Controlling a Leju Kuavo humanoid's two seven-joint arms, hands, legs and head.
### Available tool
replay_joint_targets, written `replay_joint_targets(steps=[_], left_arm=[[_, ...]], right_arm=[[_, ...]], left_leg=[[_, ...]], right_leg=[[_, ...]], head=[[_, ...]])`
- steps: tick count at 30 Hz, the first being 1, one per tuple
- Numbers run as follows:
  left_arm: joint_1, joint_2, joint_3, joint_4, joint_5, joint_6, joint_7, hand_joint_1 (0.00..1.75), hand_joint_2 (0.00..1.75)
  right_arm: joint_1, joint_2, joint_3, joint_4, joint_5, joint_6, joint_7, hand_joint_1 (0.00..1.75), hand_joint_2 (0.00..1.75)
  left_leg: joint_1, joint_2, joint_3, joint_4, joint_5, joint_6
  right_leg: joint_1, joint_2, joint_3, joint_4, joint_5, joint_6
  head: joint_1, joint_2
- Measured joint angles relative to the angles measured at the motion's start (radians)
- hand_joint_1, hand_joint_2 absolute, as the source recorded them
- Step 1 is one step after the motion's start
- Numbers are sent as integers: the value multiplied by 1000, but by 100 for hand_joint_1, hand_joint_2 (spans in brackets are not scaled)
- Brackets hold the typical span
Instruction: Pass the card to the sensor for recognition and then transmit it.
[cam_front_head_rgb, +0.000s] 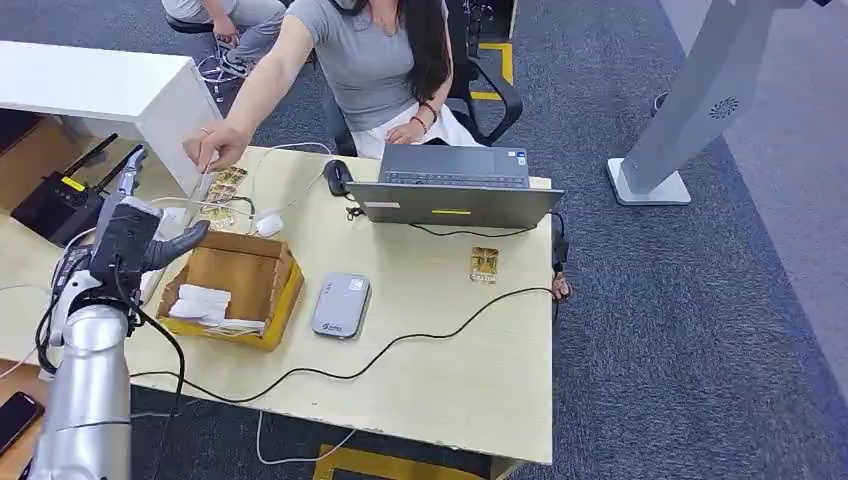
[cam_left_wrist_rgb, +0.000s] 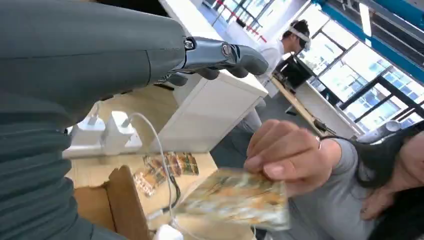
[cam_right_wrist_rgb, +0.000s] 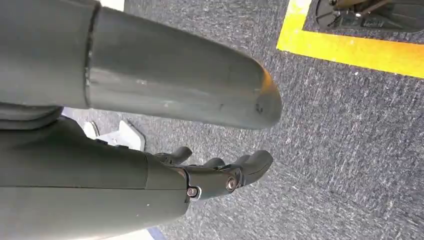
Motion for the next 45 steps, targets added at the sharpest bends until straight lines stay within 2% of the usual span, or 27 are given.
replay_joint_targets(steps=[23, 24, 28, 45], left_arm=[[-174, 46, -272, 57, -746, 298, 236, 0, 175], [-181, 48, -281, 62, -774, 310, 243, 175, 175], [-190, 51, -299, 77, -806, 331, 248, 175, 175], [-195, 48, -326, 113, -757, 330, 227, 175, 175]], right_arm=[[-3, -13, 37, 0, 53, 18, 7, 0, 0], [-3, -13, 37, 0, 56, 21, 9, 0, 0], [-4, -14, 39, 0, 62, 25, 12, 0, 0], [-5, -16, 39, 0, 64, 27, 13, 0, 0]], left_leg=[[0, 0, 0, 0, 0, 0], [0, -1, 0, 0, 0, 0], [0, 0, 0, 0, 0, 0], [0, 0, -1, 0, 0, 0]], right_leg=[[0, 0, 0, 0, 0, 0], [0, 0, 0, 0, 0, 0], [0, 0, 0, 0, 0, 0], [0, 0, 0, 0, 0, 0]], head=[[0, 0], [0, 0], [0, 0], [0, 0]])
